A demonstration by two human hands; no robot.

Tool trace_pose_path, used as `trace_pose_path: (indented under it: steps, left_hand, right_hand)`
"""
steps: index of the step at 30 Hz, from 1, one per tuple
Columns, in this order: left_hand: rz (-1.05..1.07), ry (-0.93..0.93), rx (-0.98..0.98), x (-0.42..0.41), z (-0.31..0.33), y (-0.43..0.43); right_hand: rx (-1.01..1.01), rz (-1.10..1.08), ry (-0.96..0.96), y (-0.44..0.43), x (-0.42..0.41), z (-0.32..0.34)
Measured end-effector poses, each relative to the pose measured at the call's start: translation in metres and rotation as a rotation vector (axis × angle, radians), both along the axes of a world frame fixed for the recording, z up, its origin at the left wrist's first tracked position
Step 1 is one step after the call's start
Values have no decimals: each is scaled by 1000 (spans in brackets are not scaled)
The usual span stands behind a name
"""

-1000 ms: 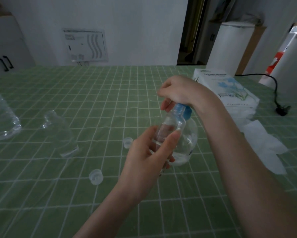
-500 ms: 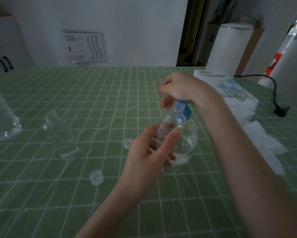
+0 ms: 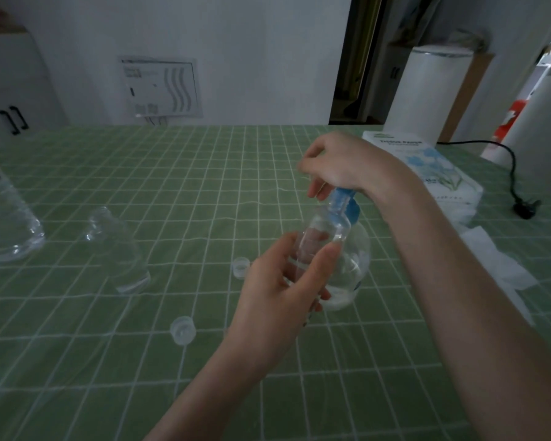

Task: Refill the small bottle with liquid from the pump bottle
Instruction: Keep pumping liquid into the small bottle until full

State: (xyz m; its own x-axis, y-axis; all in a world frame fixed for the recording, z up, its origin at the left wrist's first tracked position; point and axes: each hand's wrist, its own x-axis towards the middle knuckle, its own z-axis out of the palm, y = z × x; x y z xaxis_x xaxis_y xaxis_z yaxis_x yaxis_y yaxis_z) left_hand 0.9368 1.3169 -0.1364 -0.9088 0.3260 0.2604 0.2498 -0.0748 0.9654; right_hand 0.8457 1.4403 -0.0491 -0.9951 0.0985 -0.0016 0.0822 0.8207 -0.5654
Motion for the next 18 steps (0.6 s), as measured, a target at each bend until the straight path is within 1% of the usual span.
trace_pose_path:
  steps: [5,12,18]
  left_hand:
    - [7,-9,24,0,0,0]
    - [8,-15,-3,-1,-4,0]
    - [20,0,-26,-1,-5,0]
  right_hand:
    - [-2,0,-25,-2,-1,-1]
    - [3,7,-57,-2,2,-6]
    - [-7,-2,-44,-3,3,-8]
